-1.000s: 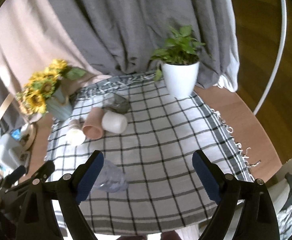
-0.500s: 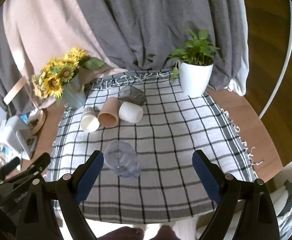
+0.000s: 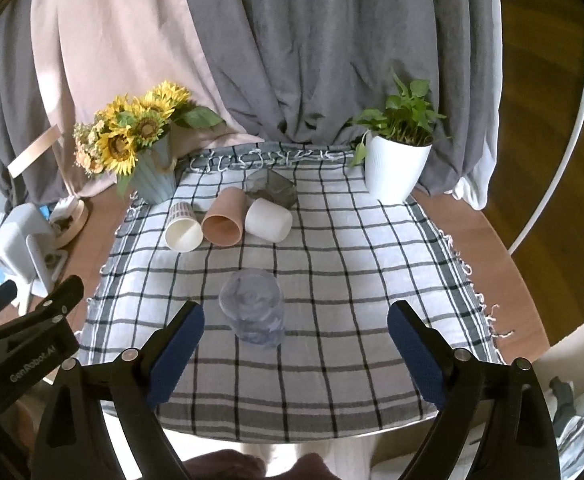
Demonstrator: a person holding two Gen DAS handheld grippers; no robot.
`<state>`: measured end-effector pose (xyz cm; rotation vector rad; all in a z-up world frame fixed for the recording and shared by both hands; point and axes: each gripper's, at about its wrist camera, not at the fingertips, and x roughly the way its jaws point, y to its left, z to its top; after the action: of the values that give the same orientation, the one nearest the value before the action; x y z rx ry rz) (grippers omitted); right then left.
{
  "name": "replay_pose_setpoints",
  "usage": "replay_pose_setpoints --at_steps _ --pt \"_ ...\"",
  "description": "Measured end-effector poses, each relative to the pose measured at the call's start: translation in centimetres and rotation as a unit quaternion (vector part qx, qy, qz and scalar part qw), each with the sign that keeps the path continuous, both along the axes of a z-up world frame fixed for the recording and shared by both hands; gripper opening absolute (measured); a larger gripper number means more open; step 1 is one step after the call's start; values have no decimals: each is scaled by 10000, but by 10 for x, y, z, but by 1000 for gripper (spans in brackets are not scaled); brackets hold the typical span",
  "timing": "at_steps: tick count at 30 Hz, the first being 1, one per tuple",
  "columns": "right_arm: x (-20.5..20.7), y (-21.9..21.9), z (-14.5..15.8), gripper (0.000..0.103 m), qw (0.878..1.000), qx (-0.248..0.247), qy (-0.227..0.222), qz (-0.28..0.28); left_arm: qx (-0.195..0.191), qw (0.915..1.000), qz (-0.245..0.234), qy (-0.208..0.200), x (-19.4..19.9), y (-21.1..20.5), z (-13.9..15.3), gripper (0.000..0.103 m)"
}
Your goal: Flip cup upside down
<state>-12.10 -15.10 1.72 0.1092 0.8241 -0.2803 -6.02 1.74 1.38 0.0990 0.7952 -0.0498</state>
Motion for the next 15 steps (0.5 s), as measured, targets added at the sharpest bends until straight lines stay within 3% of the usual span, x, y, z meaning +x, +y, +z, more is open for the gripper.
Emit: replay_pose_setpoints --at_steps 15 --pt "-4 5 -4 93 9999 17 39 -98 39 9999 -127 56 1 3 -2 103"
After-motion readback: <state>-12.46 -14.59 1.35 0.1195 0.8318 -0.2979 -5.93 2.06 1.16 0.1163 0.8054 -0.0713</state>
